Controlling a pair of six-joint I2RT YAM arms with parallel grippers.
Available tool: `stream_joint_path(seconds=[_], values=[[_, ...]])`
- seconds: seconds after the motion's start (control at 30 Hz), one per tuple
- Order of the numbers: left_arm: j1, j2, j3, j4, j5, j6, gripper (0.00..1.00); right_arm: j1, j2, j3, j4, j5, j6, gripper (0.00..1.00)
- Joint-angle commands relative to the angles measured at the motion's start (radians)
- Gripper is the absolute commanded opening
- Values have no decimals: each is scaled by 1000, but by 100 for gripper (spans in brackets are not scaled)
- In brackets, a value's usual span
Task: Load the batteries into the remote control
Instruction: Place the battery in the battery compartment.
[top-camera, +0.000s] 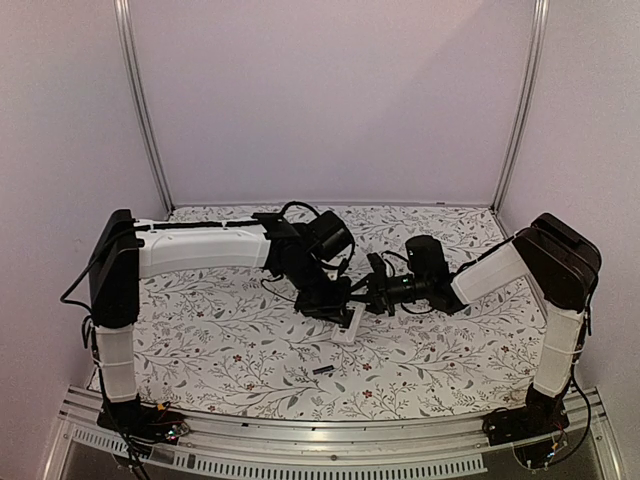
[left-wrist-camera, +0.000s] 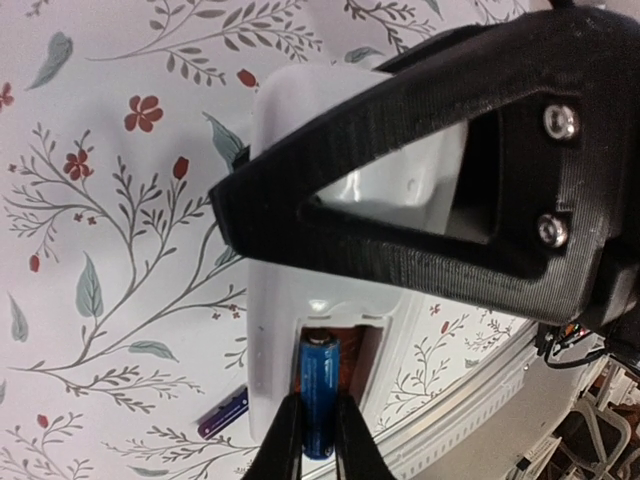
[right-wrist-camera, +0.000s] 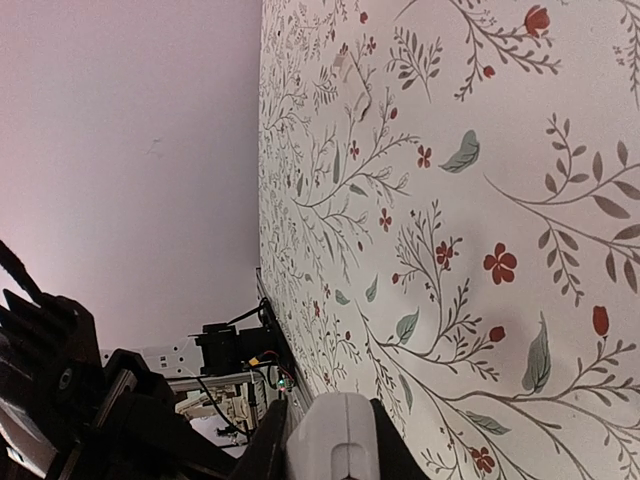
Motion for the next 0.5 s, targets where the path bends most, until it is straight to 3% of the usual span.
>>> stream_joint_path(seconds=[0.0, 0.47], values=[[9, 35, 8, -75, -38, 20, 10, 7, 10, 37, 48, -31, 23, 0], [-3, 33, 6, -93, -33, 28, 9, 0, 13, 38, 51, -28, 21, 0]])
